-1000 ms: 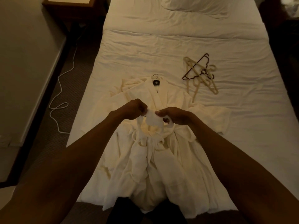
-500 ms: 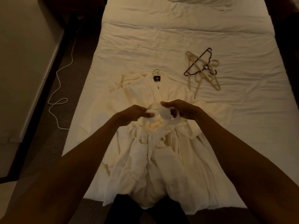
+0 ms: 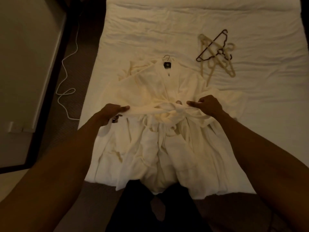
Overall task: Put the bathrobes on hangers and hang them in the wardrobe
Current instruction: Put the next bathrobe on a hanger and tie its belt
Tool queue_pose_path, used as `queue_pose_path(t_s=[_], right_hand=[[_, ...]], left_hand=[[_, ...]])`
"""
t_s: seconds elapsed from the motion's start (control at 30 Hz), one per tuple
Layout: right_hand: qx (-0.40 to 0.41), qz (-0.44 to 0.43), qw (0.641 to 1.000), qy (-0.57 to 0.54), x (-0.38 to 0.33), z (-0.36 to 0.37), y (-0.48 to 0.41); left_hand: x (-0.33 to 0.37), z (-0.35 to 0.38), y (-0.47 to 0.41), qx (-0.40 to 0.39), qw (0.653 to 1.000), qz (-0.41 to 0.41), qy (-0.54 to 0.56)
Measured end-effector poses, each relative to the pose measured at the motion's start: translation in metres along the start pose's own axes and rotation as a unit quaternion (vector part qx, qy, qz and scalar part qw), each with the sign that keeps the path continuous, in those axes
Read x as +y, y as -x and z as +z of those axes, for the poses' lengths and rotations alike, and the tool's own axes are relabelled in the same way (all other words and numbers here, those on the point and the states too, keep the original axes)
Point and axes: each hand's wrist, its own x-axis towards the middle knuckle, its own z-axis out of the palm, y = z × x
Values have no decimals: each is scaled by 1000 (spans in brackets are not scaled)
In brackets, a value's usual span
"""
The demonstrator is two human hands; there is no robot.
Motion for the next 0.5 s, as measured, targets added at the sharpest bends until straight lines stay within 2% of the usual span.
queue_pose_path(t_s=[0.13, 0.2, 0.27, 0.37, 0.5], right_hand=[[34, 46, 992, 115, 27, 27, -1], [70, 48, 985, 152, 35, 38, -3], [96, 31, 976, 194, 46, 36, -5], [118, 29, 964, 238, 64, 24, -8], [102, 36, 954, 279, 66, 39, -7]], left_hand=[[-41, -17, -20, 130, 982, 20, -137], [-55, -16, -30, 210, 945, -5, -252], [-64, -15, -34, 258, 912, -22, -318], [-79, -23, -42, 281, 900, -22, -333], [-92, -18, -47, 262, 889, -75, -367]])
